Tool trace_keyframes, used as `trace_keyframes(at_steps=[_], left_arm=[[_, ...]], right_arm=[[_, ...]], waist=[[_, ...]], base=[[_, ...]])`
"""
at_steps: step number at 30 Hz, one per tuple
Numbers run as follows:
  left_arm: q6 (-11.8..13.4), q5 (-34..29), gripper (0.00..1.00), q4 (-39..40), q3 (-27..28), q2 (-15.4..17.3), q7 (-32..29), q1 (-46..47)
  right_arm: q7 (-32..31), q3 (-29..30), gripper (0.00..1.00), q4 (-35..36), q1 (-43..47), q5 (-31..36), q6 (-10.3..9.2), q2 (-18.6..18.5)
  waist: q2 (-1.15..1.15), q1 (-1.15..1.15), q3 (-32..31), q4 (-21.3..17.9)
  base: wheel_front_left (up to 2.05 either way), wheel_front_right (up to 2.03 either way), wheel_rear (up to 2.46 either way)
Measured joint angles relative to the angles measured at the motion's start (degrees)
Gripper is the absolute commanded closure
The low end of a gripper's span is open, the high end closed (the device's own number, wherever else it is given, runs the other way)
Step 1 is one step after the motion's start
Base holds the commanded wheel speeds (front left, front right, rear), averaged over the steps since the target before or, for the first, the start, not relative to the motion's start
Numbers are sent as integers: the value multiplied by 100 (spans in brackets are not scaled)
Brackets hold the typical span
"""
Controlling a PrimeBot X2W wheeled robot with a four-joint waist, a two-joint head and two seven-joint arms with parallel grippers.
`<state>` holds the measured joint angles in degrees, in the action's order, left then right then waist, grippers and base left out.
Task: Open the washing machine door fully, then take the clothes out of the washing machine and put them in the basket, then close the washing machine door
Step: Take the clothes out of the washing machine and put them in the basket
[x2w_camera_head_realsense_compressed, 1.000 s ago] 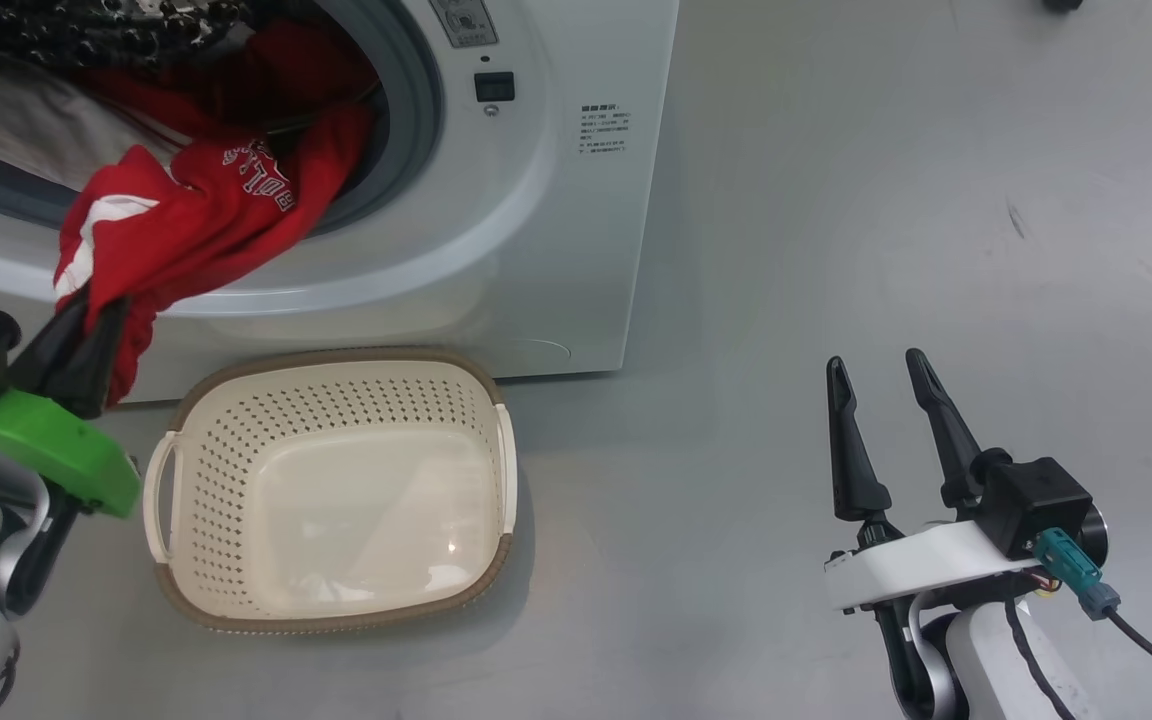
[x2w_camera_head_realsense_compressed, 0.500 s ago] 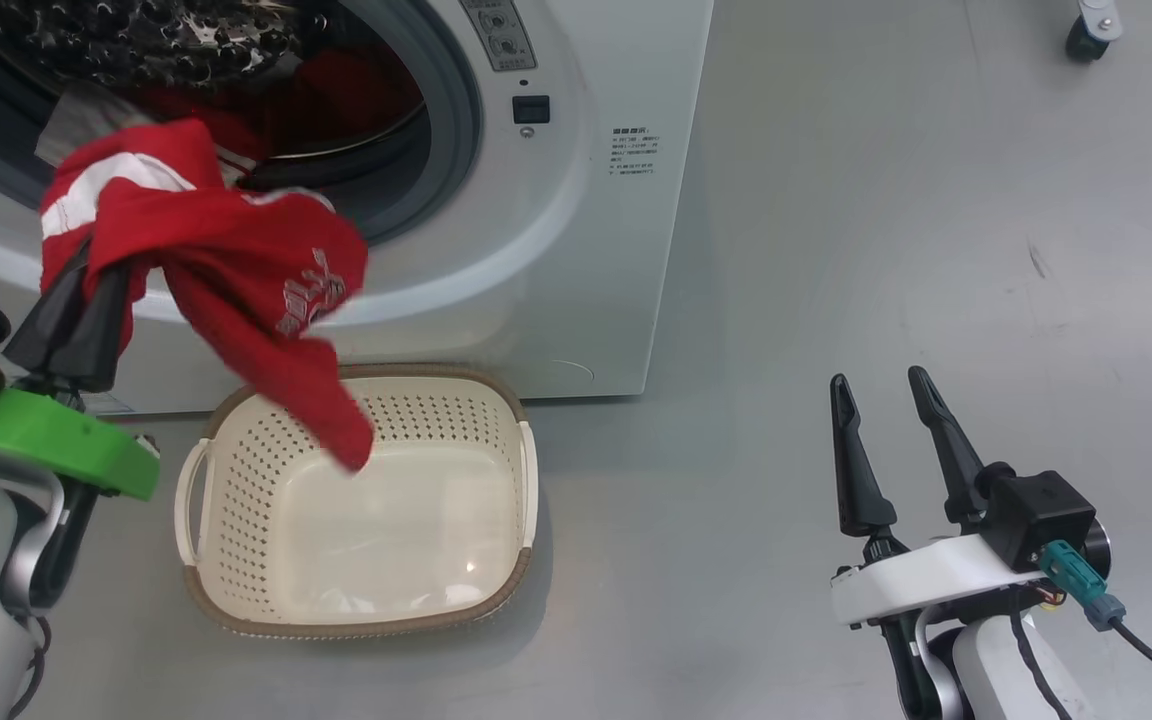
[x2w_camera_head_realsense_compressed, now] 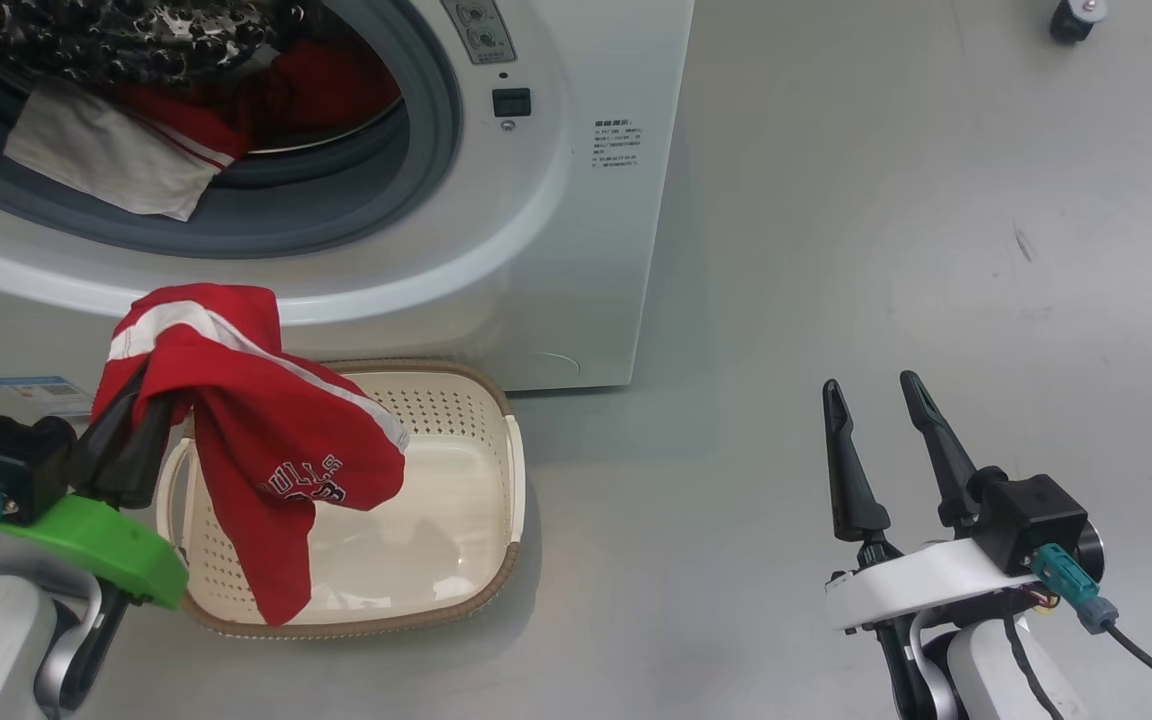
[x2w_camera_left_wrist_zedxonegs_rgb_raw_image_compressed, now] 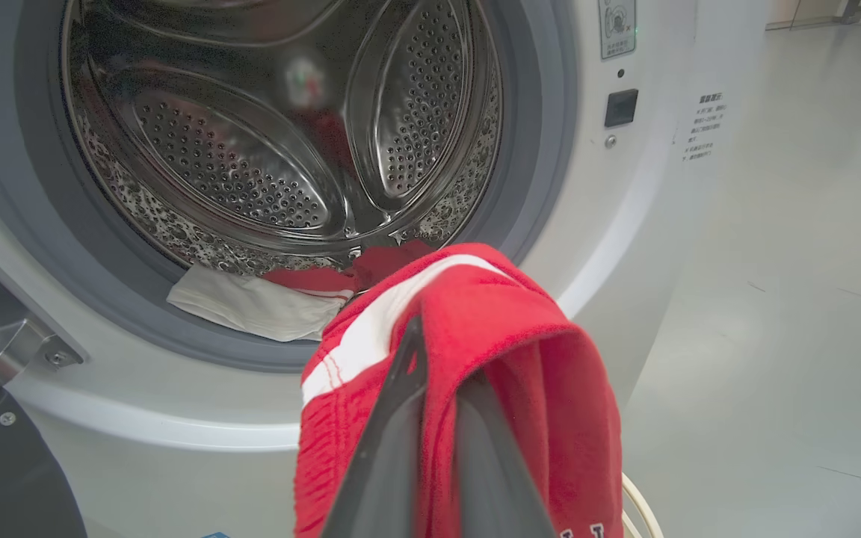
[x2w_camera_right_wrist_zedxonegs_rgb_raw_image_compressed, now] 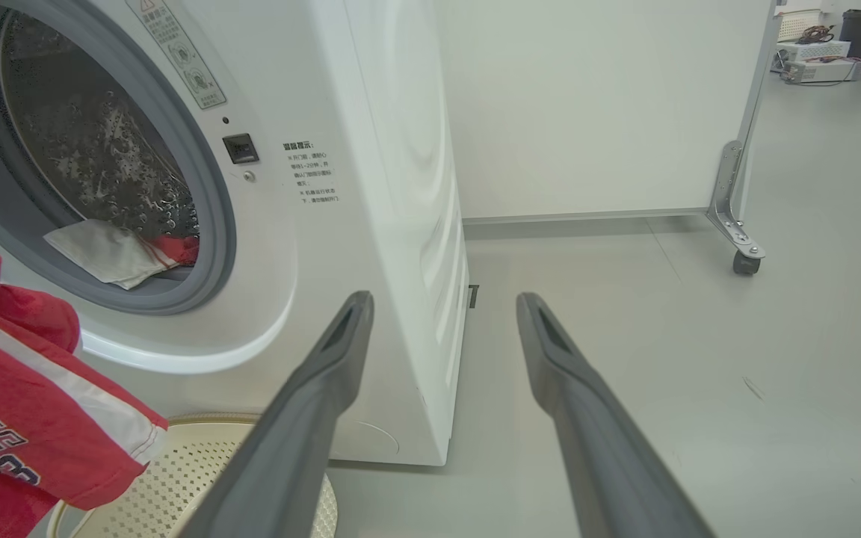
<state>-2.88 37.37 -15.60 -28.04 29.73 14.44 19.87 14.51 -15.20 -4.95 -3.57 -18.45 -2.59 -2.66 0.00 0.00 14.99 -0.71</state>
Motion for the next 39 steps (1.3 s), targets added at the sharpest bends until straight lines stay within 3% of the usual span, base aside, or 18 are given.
trace_keyframes(at_steps=[21, 35, 39], left_arm=[[-168, -138, 100, -971, -367, 16, -187, -3], [-254, -167, 100, -1818, -354, 74, -367, 742], [-302, 87, 100, -2131, -194, -5, -539, 944]], right_arm=[[0, -339, 0, 315, -131, 44, -69, 1], [0, -499, 0, 549, -305, 44, -241, -1], [0, -609, 0, 625, -364, 43, -294, -1]], waist=[[0, 0, 864, -445], [0, 0, 1600, -915], [0, 0, 1826, -1030]], base=[[0, 0, 0], [0, 0, 0], [0, 0, 0]])
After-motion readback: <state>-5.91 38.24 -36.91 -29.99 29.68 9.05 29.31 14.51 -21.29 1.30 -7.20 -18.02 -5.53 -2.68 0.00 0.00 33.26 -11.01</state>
